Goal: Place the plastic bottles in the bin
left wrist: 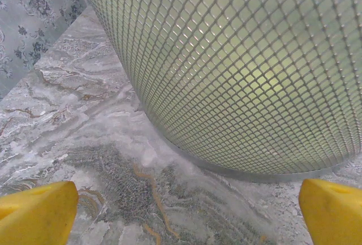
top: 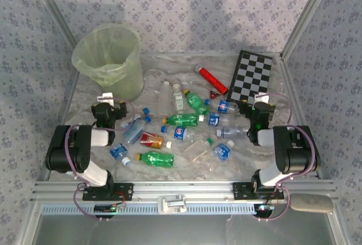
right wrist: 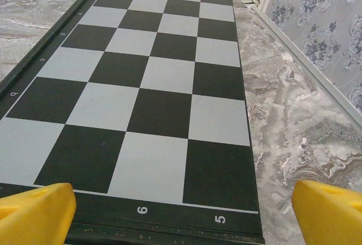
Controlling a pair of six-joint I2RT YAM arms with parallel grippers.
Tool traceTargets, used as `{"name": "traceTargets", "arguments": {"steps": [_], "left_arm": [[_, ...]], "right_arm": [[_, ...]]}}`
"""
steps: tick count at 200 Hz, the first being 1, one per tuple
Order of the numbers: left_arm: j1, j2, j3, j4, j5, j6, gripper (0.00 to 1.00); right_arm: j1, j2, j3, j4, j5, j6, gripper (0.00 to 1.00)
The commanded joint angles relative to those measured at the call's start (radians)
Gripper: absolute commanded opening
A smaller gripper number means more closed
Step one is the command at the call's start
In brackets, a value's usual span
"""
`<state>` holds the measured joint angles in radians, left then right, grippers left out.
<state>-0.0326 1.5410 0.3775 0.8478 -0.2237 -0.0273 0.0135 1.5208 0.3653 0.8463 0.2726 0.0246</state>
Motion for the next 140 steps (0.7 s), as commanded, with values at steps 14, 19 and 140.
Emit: {"name": "traceTargets", "arguments": {"steps": [14, 19, 140], "left_arm": [[0.006, -0.006, 0.020, -0.001, 0.013, -0.010, 1.00], [0.006, -0.006, 0.020, 0.000, 0.013, -0.011, 1.00], [0.033, -0.009, 0.029, -0.021, 0.076, -0.023, 1.00]], "right_arm": [[0.000, 0.006, 0.000, 0.023, 0.001, -0.017, 1.00], [-0.001, 0.005, 0.001, 0.023, 0.000, -0.016, 1.00], [-0.001, 0.006, 0.001, 0.020, -0.003, -0.016, 1.00]]}}
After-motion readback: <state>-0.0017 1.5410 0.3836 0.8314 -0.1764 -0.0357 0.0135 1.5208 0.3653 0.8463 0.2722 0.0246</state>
